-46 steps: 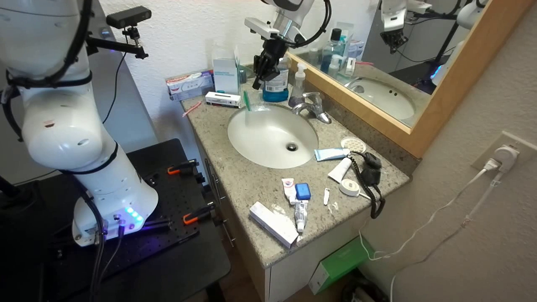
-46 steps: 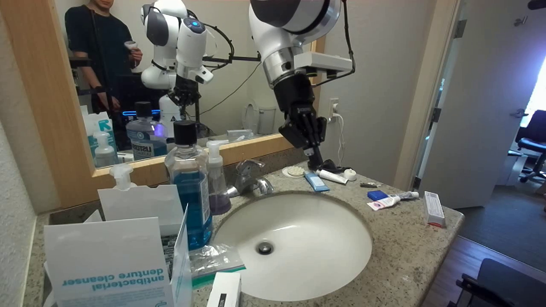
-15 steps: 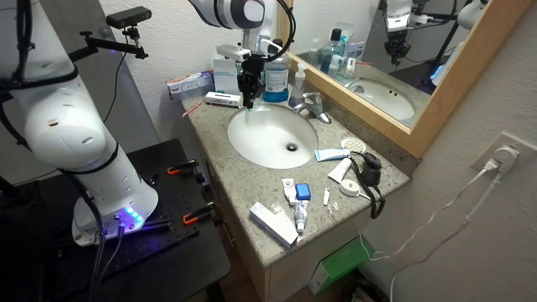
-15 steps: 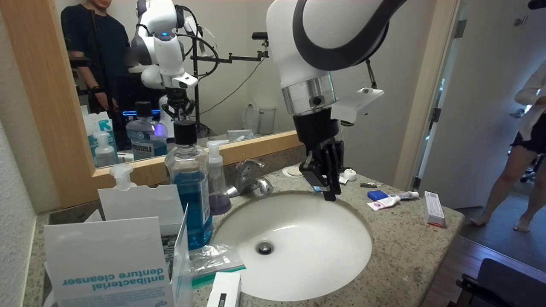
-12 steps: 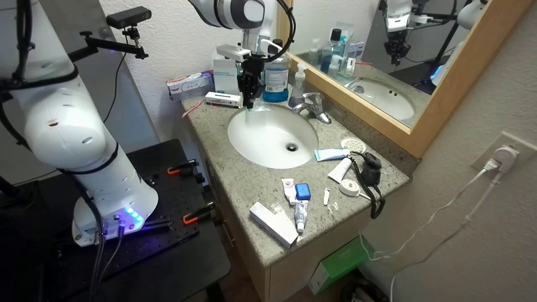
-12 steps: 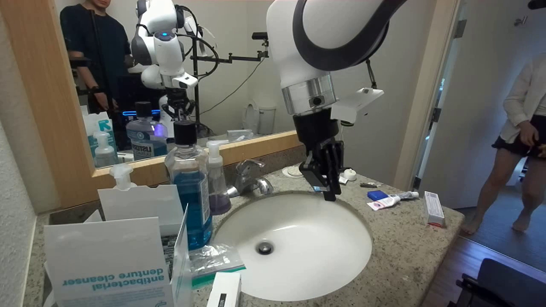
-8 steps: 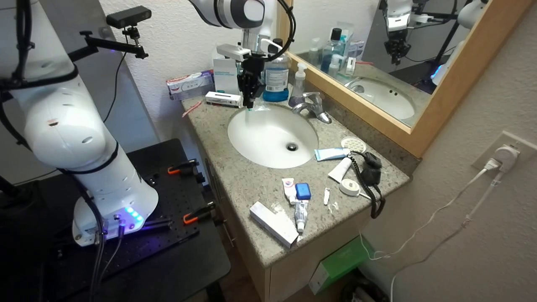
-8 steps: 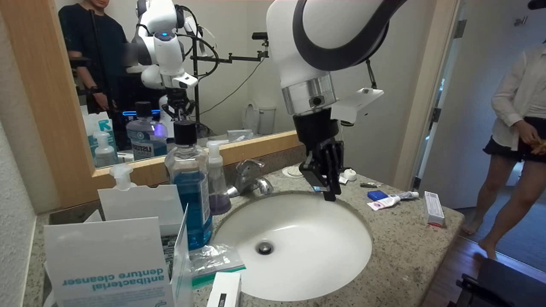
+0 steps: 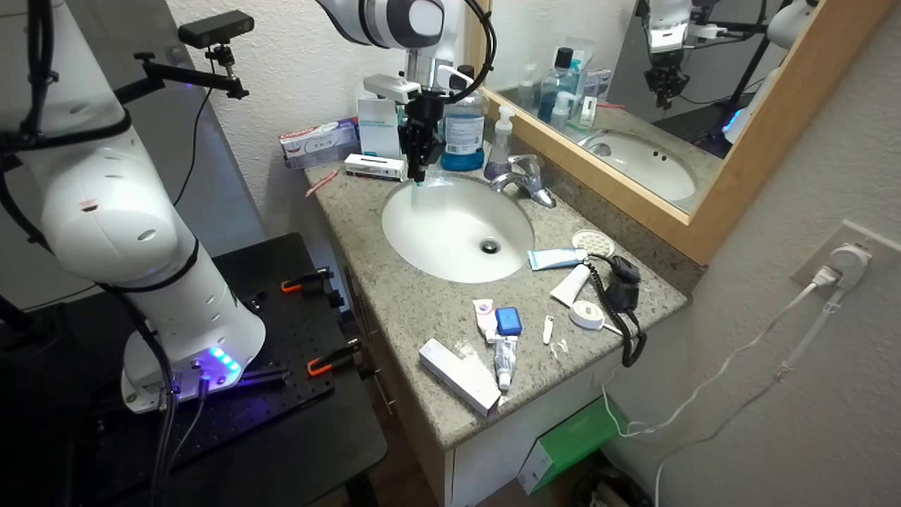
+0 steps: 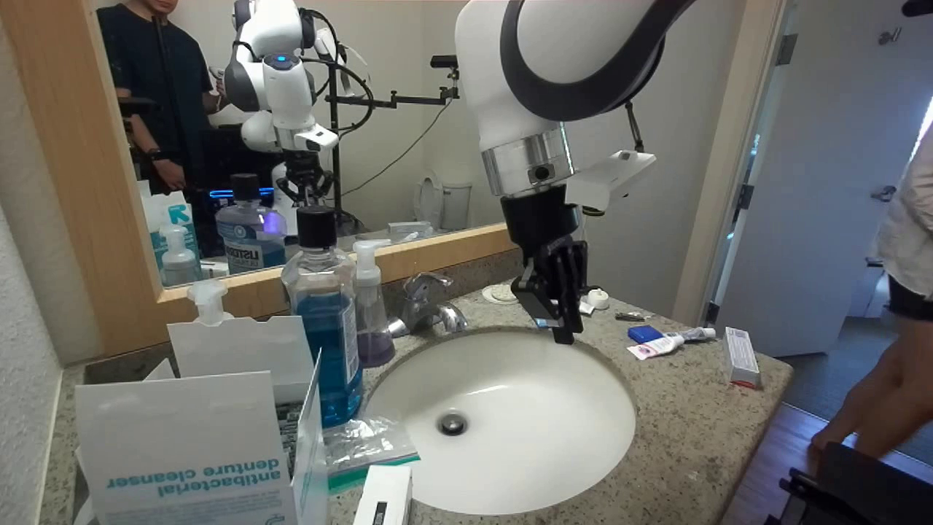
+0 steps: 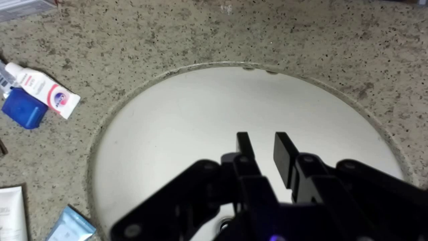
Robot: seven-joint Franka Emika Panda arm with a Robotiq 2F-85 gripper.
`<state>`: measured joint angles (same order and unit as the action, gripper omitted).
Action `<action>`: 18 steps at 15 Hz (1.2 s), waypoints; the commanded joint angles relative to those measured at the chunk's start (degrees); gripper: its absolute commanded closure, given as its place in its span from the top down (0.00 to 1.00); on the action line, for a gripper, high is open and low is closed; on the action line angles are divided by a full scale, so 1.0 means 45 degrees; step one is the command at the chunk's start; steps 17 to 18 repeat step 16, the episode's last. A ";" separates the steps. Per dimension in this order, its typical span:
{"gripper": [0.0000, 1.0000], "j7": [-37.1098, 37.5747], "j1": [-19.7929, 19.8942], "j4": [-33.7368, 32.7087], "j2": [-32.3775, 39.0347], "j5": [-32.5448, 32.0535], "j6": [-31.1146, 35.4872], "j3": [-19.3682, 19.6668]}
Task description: Push the faucet handle downwards
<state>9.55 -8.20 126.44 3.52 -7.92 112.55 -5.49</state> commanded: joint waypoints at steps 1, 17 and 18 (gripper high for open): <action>0.53 0.0045 0.0072 -0.0036 0.0022 0.0049 -0.0014 -0.0092; 1.00 0.0196 -0.0011 -0.0040 0.0235 0.0303 0.0056 -0.0149; 1.00 0.0196 -0.0011 -0.0040 0.0235 0.0303 0.0056 -0.0149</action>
